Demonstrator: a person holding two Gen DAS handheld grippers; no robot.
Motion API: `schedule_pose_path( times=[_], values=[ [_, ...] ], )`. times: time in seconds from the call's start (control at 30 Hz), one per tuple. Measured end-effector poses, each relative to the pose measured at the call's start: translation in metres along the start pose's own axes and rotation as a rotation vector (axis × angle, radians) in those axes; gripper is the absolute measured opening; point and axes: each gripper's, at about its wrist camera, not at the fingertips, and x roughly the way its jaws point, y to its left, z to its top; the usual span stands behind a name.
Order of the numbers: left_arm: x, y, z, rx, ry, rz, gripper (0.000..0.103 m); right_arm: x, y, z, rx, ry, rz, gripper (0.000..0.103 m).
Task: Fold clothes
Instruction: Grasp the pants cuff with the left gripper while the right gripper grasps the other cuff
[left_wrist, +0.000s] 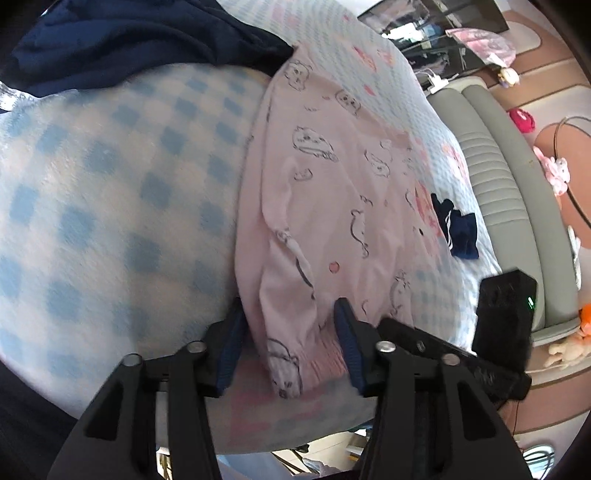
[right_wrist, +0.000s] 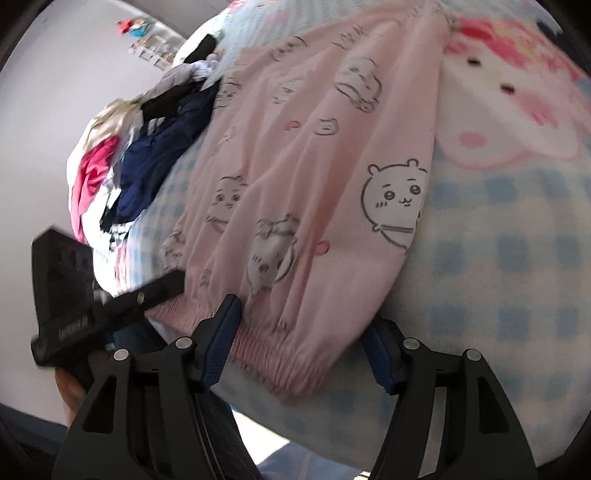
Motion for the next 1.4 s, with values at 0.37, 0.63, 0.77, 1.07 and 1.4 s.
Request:
schedule_pose_path(
  times=[0.37,0.63,0.77,1.07,1.4],
  values=[
    [-0.025,0.011,0.001,-0.078,-0.078,-0.023,0.030,-0.021,-0.012,-0.007,0.069,-0.064,0.060,0.032],
    [-0.014,0.021,0.004,-0.113,-0.001,-0.096,0.039,-0.013,-0.001,-0.003,0.041,-0.027,0.083,0.044],
    [0.007,0.008,-0.007,-0.054,0.055,-0.094,0.037,-0.003,0.004,-0.010,-0.002,0.004,0.048,0.044],
    [-0.004,-0.045,-0.006,0.126,0.014,-0.034,0.018,-0.036,0.010,-0.011,-0.065,-0.068,-0.006,0.015],
    [-0.004,-0.051,-0.030,0.128,0.030,-0.062,0.018,-0.057,-0.003,-0.033,-0.022,-0.096,0.027,0.015]
  ],
)
